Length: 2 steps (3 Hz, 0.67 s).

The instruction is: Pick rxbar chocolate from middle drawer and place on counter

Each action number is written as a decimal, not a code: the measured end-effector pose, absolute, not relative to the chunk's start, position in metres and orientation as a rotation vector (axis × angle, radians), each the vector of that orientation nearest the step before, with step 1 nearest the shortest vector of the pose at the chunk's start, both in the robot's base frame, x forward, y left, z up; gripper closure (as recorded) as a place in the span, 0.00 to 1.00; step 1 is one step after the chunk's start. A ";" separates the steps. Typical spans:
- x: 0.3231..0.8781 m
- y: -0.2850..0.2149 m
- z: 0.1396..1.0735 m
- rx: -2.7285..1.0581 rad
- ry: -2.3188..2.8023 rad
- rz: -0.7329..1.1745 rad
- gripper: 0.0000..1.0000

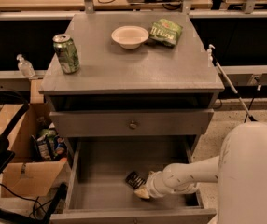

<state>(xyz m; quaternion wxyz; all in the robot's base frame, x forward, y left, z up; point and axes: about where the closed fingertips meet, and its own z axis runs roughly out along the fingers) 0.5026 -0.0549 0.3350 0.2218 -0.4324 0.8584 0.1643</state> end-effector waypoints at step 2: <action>0.503 -0.055 0.344 -1.195 2.372 0.454 1.00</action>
Offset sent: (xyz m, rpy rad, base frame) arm 0.0000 0.0000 0.0058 0.0000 0.0000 0.0000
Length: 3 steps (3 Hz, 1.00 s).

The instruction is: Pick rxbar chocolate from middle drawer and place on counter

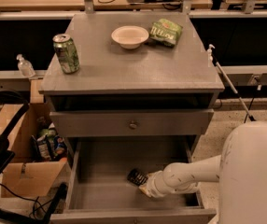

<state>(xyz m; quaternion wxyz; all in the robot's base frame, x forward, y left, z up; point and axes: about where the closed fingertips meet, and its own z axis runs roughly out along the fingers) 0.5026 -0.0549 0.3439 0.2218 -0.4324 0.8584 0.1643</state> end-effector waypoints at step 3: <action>0.476 -0.051 0.440 -1.294 2.401 0.541 1.00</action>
Offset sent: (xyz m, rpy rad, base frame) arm 0.0034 0.0059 0.0451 -0.0104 0.0480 0.0644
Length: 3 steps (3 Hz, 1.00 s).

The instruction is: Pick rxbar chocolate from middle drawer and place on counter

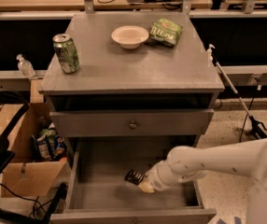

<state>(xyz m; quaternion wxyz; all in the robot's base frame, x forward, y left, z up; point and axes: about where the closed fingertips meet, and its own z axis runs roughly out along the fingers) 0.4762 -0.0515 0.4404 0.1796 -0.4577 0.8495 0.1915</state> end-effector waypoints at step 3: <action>0.446 -0.063 0.697 -1.292 2.362 0.491 1.00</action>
Offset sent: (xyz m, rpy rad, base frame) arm -0.0219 -0.0193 0.3650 -0.0191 -0.1764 0.0083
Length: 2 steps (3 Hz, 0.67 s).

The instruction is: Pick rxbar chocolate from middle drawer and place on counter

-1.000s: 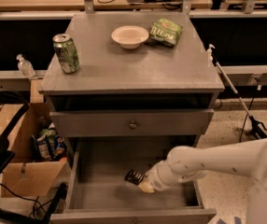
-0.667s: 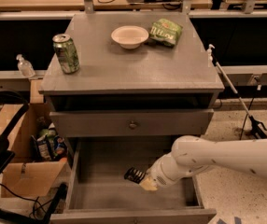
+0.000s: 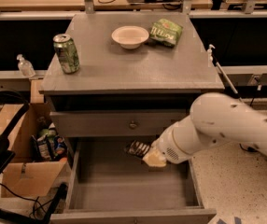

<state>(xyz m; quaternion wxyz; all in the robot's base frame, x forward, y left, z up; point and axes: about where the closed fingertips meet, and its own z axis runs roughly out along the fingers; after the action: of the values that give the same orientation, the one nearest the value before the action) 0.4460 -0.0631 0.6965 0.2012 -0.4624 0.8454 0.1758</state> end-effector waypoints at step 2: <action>0.450 -0.093 0.846 -1.003 2.197 0.283 1.00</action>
Offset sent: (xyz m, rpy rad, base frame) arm 0.0041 -0.0593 0.2166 0.1034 -0.4532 -0.3601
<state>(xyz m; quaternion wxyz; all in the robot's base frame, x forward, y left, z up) 0.4504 -0.0927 0.8460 0.3475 -0.3866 0.8473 0.1091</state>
